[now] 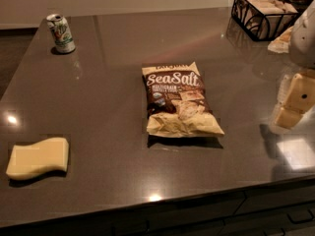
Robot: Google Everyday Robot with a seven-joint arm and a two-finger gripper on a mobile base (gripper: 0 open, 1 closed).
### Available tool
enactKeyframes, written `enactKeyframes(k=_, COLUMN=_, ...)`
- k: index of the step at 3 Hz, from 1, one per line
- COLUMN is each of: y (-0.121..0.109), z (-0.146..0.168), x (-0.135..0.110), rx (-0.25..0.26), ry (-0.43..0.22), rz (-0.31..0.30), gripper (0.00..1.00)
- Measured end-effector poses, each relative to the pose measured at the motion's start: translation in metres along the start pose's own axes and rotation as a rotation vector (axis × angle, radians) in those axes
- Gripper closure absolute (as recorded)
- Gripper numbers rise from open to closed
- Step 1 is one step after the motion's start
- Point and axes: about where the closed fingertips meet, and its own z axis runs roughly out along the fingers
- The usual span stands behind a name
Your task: Move sponge near brown chip bag
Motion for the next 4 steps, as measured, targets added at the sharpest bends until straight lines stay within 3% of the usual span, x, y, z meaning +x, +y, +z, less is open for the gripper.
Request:
enactKeyframes(k=2, y=-0.001, z=0.006, x=-0.012, rx=-0.018, ry=-0.016, rz=-0.001, gripper=0.0)
enactKeyframes(k=3, y=0.002, z=0.019, x=-0.047, rx=-0.046, ry=-0.074, rz=-0.04, gripper=0.0)
enactKeyframes(k=4, y=0.01, z=0.033, x=-0.097, rx=-0.064, ry=-0.129, rz=-0.106, gripper=0.0)
